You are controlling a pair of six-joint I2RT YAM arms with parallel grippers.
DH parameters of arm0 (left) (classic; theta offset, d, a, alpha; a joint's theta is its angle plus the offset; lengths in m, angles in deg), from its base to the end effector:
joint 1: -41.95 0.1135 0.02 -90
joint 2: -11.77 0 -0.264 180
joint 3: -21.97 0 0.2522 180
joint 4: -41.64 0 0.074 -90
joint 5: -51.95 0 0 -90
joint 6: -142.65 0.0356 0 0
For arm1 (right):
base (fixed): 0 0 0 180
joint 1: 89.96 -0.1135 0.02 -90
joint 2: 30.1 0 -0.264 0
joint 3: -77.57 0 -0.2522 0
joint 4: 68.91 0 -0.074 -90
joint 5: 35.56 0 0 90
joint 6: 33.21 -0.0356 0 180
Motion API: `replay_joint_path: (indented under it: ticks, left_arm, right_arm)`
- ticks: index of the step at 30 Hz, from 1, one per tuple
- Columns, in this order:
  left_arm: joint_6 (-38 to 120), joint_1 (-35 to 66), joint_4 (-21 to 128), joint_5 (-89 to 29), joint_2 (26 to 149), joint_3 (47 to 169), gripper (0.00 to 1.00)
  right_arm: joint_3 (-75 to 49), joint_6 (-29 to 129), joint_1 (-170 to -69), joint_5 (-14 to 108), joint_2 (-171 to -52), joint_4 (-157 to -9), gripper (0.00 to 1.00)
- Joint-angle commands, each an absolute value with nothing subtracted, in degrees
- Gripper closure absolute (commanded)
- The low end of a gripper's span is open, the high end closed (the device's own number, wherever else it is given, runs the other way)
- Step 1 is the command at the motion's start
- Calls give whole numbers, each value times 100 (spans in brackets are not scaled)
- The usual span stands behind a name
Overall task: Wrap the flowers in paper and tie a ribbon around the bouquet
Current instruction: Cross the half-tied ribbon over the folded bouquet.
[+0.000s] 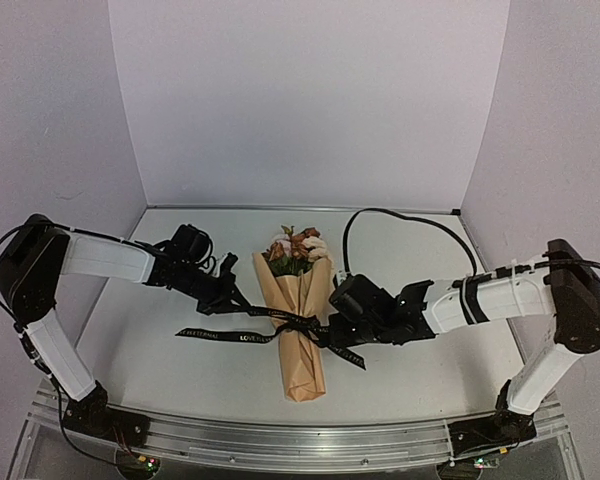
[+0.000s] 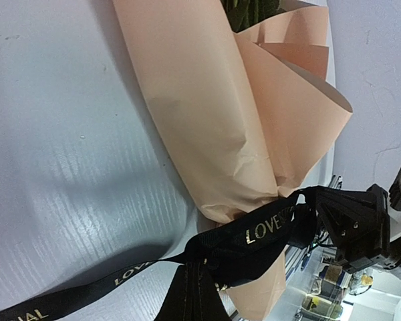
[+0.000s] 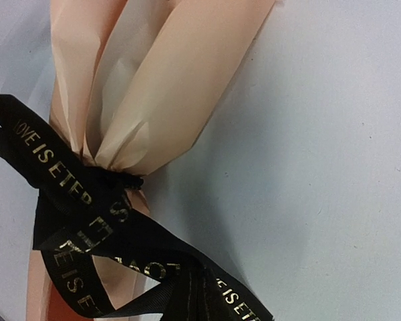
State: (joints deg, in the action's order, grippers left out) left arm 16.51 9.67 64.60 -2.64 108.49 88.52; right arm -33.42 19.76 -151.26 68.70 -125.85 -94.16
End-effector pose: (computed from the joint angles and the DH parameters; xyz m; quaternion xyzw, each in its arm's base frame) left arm 0.2686 -0.1941 0.1665 0.0657 0.9065 -0.4080 0.0869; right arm 0.1702 0.2927 0.1772 -0.1577 0.9257 0.1677 0.3001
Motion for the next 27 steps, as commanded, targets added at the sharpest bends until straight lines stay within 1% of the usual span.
replay_joint_path:
  ticks: [1, 5, 6, 8, 11, 16, 21, 27]
  left_arm:
    - [1507, 1100, 6128, -562, 10463, 8554, 100]
    - [1381, 906, 5758, -387, 10478, 8437, 100]
    - [1376, 808, 5718, -388, 10516, 8453, 100]
    - [1332, 612, 5646, -367, 10644, 8506, 100]
    - [1213, 405, 5504, -365, 10791, 8512, 100]
    - [1090, 302, 5285, -394, 10819, 8444, 100]
    - [1090, 298, 5335, -437, 10803, 8465, 100]
    - [1106, 302, 5362, -455, 10838, 8512, 100]
  right_arm:
    - [-3558, 1734, -14836, 6421, -12295, -8976, 100]
    - [-3512, 1571, -14774, 5700, -12369, -8549, 100]
    - [-3474, 1503, -14775, 5573, -12408, -8493, 98]
    - [-3437, 1377, -14771, 5433, -12465, -8429, 91]
    - [-3477, 1213, -14773, 5299, -12445, -8324, 77]
    - [-3657, 996, -14773, 5351, -12211, -8311, 59]
    - [-3838, 770, -14822, 5336, -11953, -8311, 49]
    - [-3885, 562, -15056, 5650, -11801, -8631, 43]
